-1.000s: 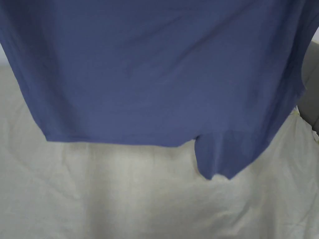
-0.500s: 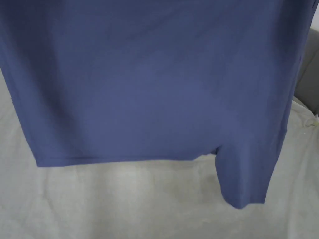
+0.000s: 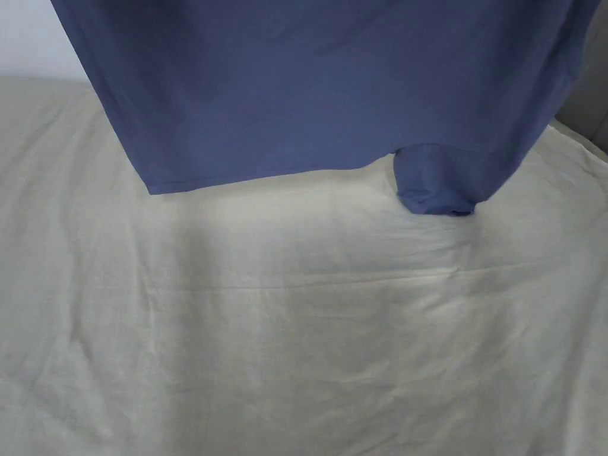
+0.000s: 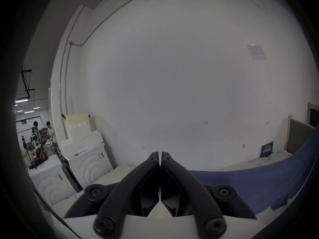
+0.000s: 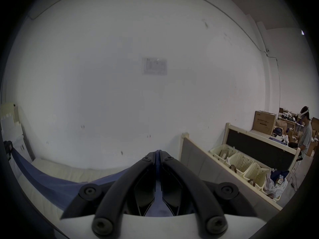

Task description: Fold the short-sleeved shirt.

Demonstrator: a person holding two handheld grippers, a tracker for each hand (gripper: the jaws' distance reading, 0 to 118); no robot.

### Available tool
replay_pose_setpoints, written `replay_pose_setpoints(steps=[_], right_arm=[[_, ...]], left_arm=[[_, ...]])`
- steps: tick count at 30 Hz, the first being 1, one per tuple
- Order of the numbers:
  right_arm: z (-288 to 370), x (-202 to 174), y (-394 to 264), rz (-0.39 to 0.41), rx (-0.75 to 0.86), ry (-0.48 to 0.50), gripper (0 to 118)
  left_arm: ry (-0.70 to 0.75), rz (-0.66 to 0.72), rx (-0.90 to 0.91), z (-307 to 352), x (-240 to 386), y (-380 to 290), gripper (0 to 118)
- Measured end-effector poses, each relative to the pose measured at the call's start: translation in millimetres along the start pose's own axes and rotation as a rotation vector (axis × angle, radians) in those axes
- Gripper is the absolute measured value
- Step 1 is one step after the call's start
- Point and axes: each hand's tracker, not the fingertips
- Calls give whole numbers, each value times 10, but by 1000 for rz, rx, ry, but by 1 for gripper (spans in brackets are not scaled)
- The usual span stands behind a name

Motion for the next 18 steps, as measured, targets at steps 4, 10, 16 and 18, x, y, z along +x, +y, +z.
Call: replay_pose_setpoints(steps=[4, 10, 16, 18], right_arm=[[-221, 18, -650, 3, -116, 33, 3], [-583, 130, -1845, -6, -331, 33, 3], [-592, 335, -3071, -48, -533, 14, 3], [-522, 407, -3450, -43, -596, 8, 3]], left_arm=[[-41, 0, -106, -62, 162, -584, 0], [-110, -24, -294, -129, 452, -1666, 0], [-153, -7, -486, 312, 476, -2701, 0], [-171, 0, -551, 406, 444, -3021, 0]])
